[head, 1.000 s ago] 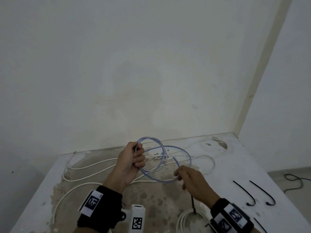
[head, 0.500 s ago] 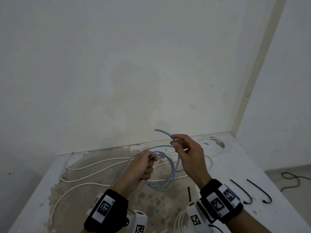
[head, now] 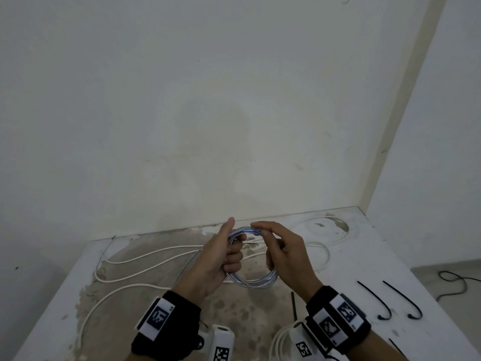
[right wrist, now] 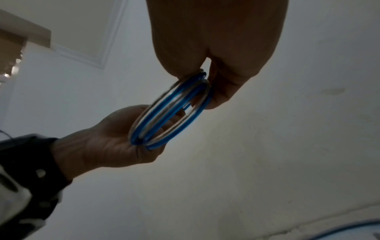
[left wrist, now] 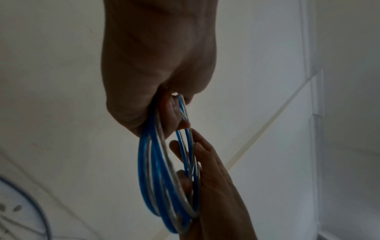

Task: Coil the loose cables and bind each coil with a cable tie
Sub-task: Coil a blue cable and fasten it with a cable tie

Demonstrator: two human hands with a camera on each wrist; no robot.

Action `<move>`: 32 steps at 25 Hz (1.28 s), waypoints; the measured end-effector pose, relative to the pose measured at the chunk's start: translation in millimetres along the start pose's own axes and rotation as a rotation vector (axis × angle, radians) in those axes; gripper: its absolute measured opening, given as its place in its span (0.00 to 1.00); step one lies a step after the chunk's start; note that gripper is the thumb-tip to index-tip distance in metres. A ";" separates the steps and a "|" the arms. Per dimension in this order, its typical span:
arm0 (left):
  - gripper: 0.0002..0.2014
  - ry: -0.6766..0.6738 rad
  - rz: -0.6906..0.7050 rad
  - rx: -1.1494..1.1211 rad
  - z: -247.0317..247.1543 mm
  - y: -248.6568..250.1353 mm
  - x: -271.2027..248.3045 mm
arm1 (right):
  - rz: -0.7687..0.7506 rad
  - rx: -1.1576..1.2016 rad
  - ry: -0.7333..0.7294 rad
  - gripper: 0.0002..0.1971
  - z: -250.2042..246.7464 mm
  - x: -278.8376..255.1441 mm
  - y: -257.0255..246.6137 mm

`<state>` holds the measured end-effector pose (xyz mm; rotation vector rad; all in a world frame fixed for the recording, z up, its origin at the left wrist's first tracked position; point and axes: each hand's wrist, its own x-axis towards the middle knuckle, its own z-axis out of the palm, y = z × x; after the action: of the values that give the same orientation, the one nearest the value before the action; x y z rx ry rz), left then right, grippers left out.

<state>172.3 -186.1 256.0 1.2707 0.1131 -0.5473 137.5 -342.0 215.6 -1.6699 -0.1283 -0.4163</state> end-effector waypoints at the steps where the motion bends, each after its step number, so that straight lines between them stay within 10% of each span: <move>1: 0.21 0.000 0.010 0.024 1.7 -0.7 -0.3 | -0.006 -0.006 -0.017 0.12 -1.1 -1.1 1.4; 9: 0.18 -0.135 0.042 -0.054 -1.3 -3.7 0.6 | 0.280 0.393 -0.087 0.13 -6.6 -12.8 -7.6; 17: 0.17 -0.078 0.327 0.562 4.3 -25.5 4.4 | 0.459 0.551 0.005 0.17 -11.8 -15.6 2.7; 25: 0.16 -0.306 -0.209 -0.012 27.1 -38.1 14.4 | 0.435 0.404 0.083 0.18 -38.4 -30.7 15.5; 32: 0.16 -0.291 -0.145 0.111 41.7 -62.3 30.5 | 0.468 0.082 -0.005 0.14 -99.0 -51.7 39.1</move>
<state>161.8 -246.4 203.0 1.2824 -0.0698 -0.8677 82.8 -436.5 170.0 -1.5606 0.2367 -0.0516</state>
